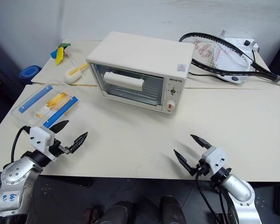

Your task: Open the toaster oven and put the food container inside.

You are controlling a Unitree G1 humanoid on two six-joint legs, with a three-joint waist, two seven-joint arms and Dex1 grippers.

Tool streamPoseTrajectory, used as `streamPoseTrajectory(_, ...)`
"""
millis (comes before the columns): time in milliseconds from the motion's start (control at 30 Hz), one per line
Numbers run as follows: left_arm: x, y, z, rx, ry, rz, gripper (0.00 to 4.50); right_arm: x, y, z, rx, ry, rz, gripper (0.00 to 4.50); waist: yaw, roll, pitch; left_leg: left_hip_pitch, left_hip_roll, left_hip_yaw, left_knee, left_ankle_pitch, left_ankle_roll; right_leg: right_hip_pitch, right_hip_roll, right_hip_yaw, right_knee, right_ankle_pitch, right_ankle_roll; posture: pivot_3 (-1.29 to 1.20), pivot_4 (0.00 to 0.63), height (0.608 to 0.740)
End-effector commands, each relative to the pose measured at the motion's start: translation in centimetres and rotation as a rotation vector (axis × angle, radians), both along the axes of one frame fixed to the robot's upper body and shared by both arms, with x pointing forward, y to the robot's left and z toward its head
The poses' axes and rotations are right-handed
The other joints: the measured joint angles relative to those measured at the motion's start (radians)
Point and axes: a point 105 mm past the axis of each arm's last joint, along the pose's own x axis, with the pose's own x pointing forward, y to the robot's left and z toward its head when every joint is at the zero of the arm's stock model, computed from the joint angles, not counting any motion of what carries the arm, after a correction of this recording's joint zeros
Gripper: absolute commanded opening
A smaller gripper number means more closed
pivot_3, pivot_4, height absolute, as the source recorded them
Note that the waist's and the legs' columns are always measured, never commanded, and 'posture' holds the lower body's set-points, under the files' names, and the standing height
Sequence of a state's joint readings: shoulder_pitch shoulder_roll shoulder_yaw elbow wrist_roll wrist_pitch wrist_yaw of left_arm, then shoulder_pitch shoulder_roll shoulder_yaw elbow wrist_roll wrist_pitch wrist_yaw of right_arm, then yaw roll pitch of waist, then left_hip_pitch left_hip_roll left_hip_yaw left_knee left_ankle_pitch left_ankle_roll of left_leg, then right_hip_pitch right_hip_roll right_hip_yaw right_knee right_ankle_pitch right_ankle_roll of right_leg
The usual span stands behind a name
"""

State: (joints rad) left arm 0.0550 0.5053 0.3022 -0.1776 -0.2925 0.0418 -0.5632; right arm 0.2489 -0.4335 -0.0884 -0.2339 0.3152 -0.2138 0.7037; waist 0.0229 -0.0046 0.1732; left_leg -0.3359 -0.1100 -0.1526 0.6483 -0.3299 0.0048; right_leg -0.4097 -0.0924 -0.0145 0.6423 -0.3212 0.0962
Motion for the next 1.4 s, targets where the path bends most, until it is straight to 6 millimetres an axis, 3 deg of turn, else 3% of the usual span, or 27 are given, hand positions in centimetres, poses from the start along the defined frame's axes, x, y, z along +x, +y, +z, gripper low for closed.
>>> streamPoseTrajectory(33,-0.2,0.3,0.5,-0.010,-0.011,-0.009,4.50,0.5,1.0,1.4,0.039,-0.042,0.018,4.45,0.000,0.000,0.000,0.000,0.000,0.000,0.000,0.000,0.000,0.000,0.000,0.000,0.000,0.000,0.000,0.00,0.150,0.740)
streamPoseTrajectory(167,-1.4,0.6,1.3,-0.095,0.035,-0.109,4.50,2.8,3.4,4.4,0.098,-0.084,0.103,4.45,-0.010,0.000,0.000,0.000,0.001,0.001,0.000,0.000,0.000,-0.001,0.001,0.001,0.000,0.000,0.000,0.00,0.150,0.740)
streamPoseTrajectory(400,-2.9,2.9,4.9,-0.159,0.082,-0.242,4.50,5.6,9.2,9.4,0.122,-0.043,0.350,4.45,-0.020,0.000,0.001,-0.001,0.003,-0.001,-0.001,-0.001,-0.001,-0.002,0.002,0.001,0.000,0.000,-0.003,0.00,0.150,0.740)
streamPoseTrajectory(567,-3.6,4.4,6.4,-0.138,0.096,-0.239,4.50,8.6,12.4,10.8,0.116,-0.005,0.347,4.45,-0.026,0.000,0.001,-0.002,0.003,-0.001,-0.002,-0.002,0.000,-0.003,0.002,0.001,-0.001,0.000,-0.003,0.00,0.150,0.740)
streamPoseTrajectory(767,-4.1,3.8,6.3,-0.151,0.101,-0.232,4.50,10.6,14.2,12.5,0.137,-0.037,0.315,4.45,-0.026,0.000,0.001,-0.004,0.002,0.000,-0.003,-0.003,0.000,-0.006,0.002,0.001,-0.001,0.000,-0.003,0.00,0.150,0.740)
streamPoseTrajectory(1067,-3.9,3.6,6.4,-0.197,0.075,-0.203,4.50,9.6,16.0,13.8,0.139,-0.102,0.407,4.45,-0.029,0.000,0.001,-0.006,0.002,0.001,-0.001,-0.003,0.000,-0.008,0.002,0.002,0.000,0.000,-0.003,0.00,0.150,0.740)
streamPoseTrajectory(1233,-3.0,4.4,8.2,-0.236,0.020,-0.184,4.50,6.1,16.8,12.2,-0.078,-0.221,0.630,4.45,-0.028,0.000,0.001,-0.006,0.003,0.001,-0.001,-0.003,0.000,-0.008,0.003,0.002,0.001,0.000,-0.003,0.00,0.150,0.740)
streamPoseTrajectory(1400,-1.7,5.9,11.1,-0.302,-0.054,-0.187,3.39,5.2,16.4,9.8,-0.210,-0.248,0.686,4.50,-0.033,0.000,0.001,-0.011,0.003,0.001,0.000,-0.004,0.000,-0.014,0.003,0.002,0.002,0.000,-0.003,0.00,0.150,0.740)
